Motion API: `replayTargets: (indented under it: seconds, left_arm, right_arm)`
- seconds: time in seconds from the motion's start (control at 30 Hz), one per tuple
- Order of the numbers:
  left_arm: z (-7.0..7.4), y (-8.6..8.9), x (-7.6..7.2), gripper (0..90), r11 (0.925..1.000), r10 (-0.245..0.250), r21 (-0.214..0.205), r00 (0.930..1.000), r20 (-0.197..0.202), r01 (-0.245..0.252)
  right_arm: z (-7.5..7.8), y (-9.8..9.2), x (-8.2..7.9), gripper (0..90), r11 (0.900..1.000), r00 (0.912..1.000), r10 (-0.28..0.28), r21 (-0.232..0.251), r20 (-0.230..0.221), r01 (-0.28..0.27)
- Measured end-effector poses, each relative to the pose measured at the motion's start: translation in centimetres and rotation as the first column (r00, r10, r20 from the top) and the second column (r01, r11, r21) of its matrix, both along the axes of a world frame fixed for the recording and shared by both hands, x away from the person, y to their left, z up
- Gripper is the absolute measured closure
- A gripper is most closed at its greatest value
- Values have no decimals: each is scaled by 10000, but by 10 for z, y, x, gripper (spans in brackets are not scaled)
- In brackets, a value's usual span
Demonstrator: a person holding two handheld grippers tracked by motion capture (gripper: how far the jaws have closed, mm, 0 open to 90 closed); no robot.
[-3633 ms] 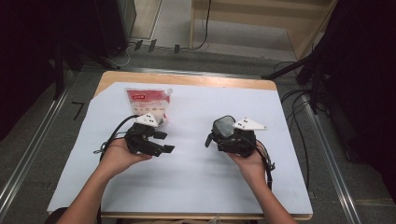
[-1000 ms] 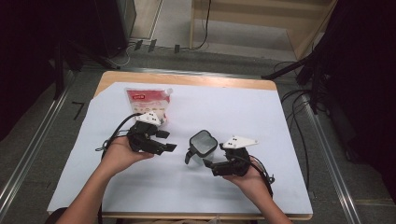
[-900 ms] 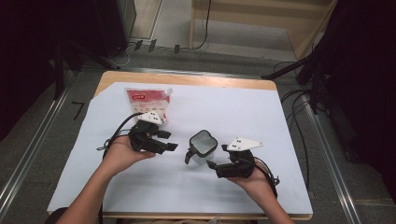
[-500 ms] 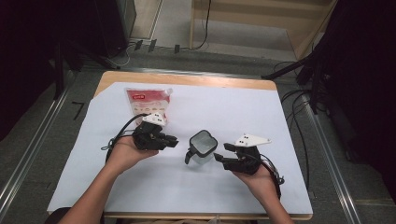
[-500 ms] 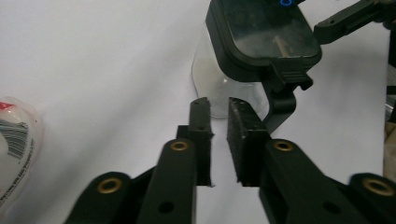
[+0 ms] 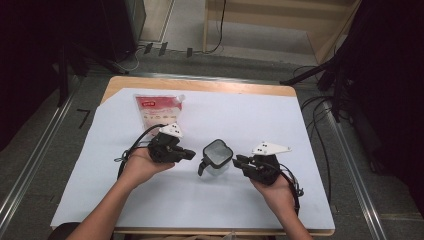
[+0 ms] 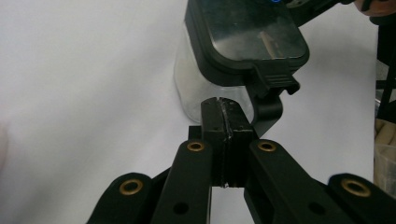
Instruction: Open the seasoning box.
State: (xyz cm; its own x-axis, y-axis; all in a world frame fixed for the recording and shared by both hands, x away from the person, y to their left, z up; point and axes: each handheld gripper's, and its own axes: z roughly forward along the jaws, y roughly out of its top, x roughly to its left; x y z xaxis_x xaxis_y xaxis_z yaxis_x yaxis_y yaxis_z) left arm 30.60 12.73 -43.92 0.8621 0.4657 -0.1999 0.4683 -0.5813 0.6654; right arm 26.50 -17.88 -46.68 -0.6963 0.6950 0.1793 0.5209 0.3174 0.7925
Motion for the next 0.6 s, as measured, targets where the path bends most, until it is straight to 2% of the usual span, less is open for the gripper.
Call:
replayTargets:
  seconds: [0.03, 0.1, 0.2, 0.37, 0.4, 0.6]
  left_arm:
    - [-1, -2, -1, 900, 9999, 35, -105, 10000, -16, -35]
    - [-1, -4, -1, 900, 9999, -100, -12, 9999, -82, 100]
    - [-3, -7, -1, 900, 9999, -75, -93, 9998, -200, 73]
    - [-5, -14, -4, 900, 9998, -193, -101, 9995, -261, 191]
    - [-5, -14, -4, 900, 9995, -328, 21, 9992, -246, 329]
    - [-7, -16, -4, 900, 9995, -318, 77, 9990, -317, 320]
  right_arm:
    - [0, 1, 0, 836, 10000, 10000, 51, -12, -63, -51]
    - [1, 2, 1, 900, 9999, 9998, 120, 95, -157, -119]
    - [1, 3, 1, 900, 9998, 9996, 125, 161, -271, -121]
    - [-2, 5, 2, 900, 10000, 9992, 76, -51, -396, -78]
    - [-2, 5, 2, 900, 10000, 9992, 71, -45, -389, -73]
    - [-2, 5, 4, 900, 10000, 9991, -5, -45, -424, 3]
